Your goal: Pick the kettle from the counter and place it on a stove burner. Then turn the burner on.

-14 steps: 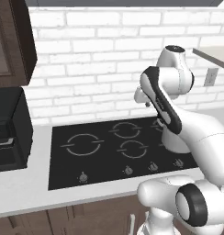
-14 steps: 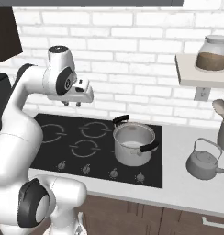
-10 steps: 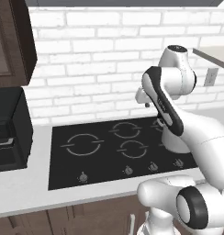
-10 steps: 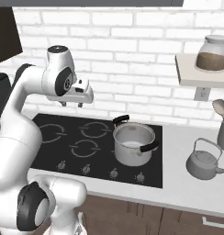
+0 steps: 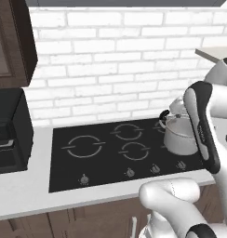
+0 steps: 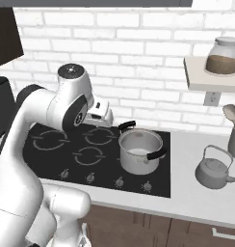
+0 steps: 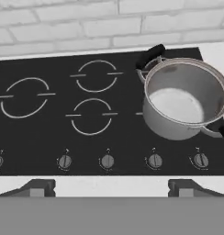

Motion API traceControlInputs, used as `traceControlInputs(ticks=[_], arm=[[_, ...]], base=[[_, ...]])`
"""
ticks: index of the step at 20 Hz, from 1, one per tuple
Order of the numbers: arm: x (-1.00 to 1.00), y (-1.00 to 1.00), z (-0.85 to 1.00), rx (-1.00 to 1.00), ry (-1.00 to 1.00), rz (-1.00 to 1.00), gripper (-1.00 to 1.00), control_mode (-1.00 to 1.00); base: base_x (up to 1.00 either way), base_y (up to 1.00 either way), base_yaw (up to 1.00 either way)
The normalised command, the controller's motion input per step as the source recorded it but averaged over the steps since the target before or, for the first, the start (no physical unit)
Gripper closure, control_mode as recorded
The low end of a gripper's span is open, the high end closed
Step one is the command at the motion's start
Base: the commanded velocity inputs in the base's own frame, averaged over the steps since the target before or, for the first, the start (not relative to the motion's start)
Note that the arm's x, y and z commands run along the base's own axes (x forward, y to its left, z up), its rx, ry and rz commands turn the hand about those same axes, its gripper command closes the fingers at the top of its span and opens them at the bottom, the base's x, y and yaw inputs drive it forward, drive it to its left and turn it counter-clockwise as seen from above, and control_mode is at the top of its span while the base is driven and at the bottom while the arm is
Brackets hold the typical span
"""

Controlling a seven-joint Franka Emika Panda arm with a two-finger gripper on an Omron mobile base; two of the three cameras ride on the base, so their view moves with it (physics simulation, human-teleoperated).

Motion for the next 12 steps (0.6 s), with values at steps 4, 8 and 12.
traceControlInputs(ticks=[4,8,12], arm=[[-1.0,-1.0,0.0,0.16,-0.09,-0.12,-1.0,-1.0],[-0.98,-1.0,0.0,0.19,-0.08,-0.19,-1.0,-1.0],[-0.85,-1.0,0.0,0.21,-0.09,-0.27,-1.0,-1.0]], base=[[0.0,0.0,0.0],[0.0,0.0,0.0],[0.0,0.0,0.0]])
